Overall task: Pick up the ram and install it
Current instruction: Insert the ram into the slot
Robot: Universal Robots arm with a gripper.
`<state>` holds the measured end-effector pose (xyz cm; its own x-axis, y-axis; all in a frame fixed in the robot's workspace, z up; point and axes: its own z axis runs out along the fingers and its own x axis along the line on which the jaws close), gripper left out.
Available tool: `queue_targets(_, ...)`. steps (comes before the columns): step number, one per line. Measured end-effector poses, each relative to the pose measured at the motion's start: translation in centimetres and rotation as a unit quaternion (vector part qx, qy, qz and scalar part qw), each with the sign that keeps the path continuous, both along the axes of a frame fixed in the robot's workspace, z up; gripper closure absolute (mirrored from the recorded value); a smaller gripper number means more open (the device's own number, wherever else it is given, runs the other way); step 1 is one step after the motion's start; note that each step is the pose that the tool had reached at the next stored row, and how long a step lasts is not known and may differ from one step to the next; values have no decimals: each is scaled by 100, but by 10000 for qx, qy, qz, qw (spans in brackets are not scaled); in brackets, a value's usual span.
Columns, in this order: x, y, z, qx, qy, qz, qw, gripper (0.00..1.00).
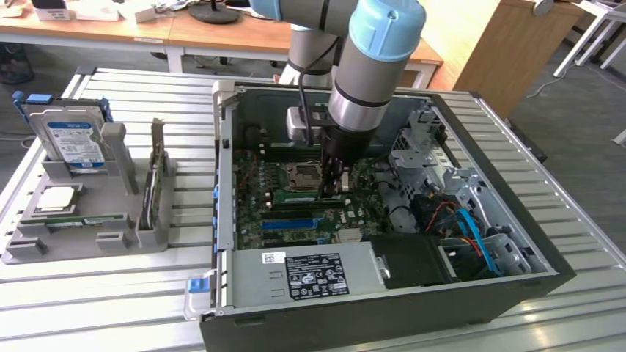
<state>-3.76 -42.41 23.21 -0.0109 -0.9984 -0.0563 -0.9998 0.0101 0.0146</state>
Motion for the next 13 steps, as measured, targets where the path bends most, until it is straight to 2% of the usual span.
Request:
queue_targets(11, 0, 4, -5, 0, 0, 0, 10000, 88)
queue_targets(13, 0, 6, -32, 0, 0, 0, 10000, 88)
